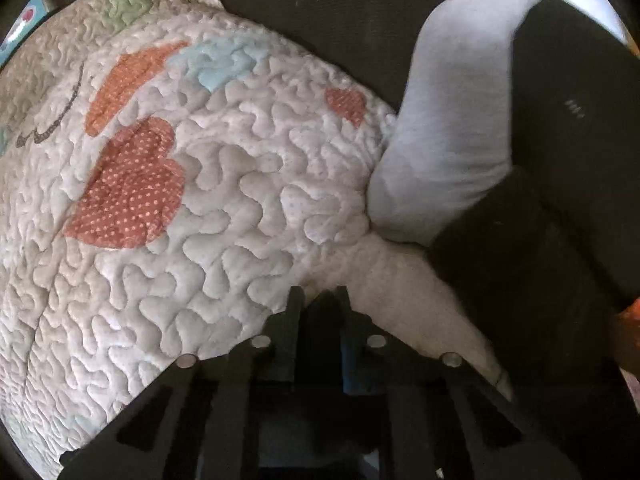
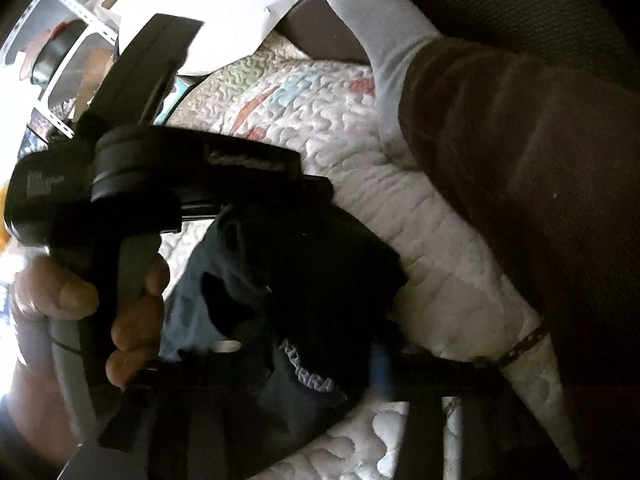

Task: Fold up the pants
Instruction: 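Grasp the folded black pants with the right gripper and lift them up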

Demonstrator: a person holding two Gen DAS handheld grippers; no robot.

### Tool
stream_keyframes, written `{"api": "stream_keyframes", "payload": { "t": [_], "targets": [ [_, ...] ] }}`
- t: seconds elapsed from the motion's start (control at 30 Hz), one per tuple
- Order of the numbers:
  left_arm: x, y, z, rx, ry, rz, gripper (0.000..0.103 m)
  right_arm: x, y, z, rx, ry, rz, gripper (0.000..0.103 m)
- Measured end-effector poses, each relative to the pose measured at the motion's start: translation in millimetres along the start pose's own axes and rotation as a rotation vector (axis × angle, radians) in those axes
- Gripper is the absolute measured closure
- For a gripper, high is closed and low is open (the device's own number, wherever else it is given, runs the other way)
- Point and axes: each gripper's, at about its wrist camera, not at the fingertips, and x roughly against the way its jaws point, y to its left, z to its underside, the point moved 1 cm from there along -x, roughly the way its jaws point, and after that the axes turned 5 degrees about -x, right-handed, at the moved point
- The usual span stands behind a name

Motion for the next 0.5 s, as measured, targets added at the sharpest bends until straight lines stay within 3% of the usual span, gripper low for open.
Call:
{"api": "stream_keyframes", "payload": {
  "t": [0.2,0.5],
  "targets": [
    [43.3,2.1,14.2,0.025,-0.105,-0.012,0.091,14.1,11.7,2.6,0.028,-0.009,-0.038,0.077],
    [128.7,43.3,74.3,0.185,-0.284,0.05,0.091,53.9,69.8,26.2,0.244,-0.045,-0.138,0.079]
  ]
}}
